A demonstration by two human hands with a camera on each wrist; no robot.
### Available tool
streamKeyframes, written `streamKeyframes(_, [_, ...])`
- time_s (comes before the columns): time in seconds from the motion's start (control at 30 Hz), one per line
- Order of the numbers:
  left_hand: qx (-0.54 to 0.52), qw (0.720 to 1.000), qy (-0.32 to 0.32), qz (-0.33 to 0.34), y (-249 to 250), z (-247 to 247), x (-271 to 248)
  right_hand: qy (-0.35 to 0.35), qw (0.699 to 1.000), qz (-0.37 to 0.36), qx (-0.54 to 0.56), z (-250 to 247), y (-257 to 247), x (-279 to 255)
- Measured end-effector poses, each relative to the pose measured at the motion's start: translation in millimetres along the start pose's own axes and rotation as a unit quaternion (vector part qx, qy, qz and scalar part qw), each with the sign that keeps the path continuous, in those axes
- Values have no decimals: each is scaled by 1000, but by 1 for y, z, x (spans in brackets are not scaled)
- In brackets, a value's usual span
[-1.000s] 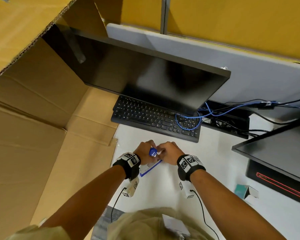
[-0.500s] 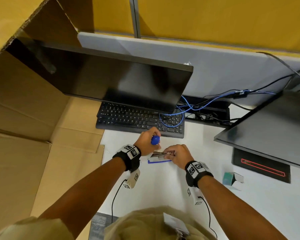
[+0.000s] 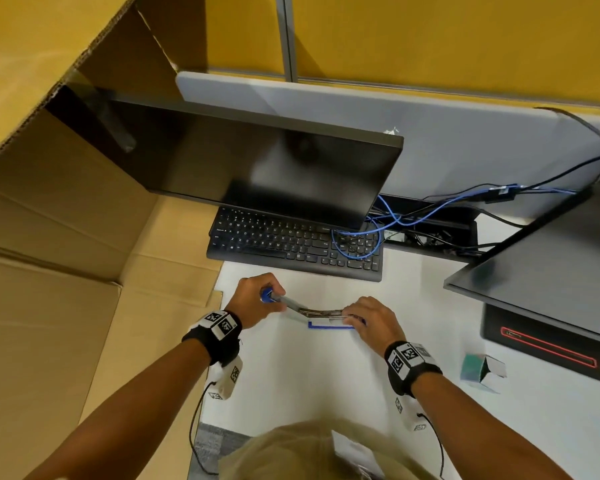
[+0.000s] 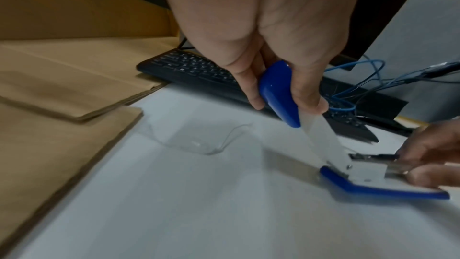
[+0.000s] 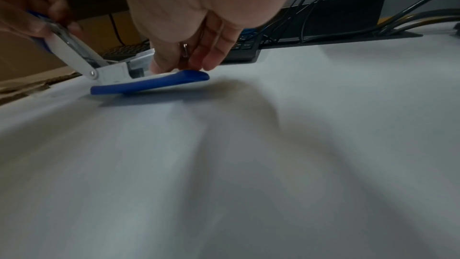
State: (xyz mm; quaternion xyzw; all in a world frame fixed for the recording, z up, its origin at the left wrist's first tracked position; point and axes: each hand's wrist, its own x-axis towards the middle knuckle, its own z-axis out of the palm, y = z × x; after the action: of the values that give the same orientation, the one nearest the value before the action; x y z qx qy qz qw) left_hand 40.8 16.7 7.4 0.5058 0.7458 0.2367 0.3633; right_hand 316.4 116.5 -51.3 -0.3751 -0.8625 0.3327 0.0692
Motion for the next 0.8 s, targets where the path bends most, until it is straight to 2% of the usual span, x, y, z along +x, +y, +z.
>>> streamKeyframes(0.3, [148, 988, -46, -26, -11, 13, -3, 26, 994, -72, -81, -1, 10, -10])
streamKeyframes(0.5, [181, 982, -44, -44, -16, 25, -1, 20, 990, -75, -116, -1, 7, -9])
streamKeyframes(0.8, [191, 980, -38, -49, -14, 28, -1, 23, 994, -44, -101, -1, 5, -15])
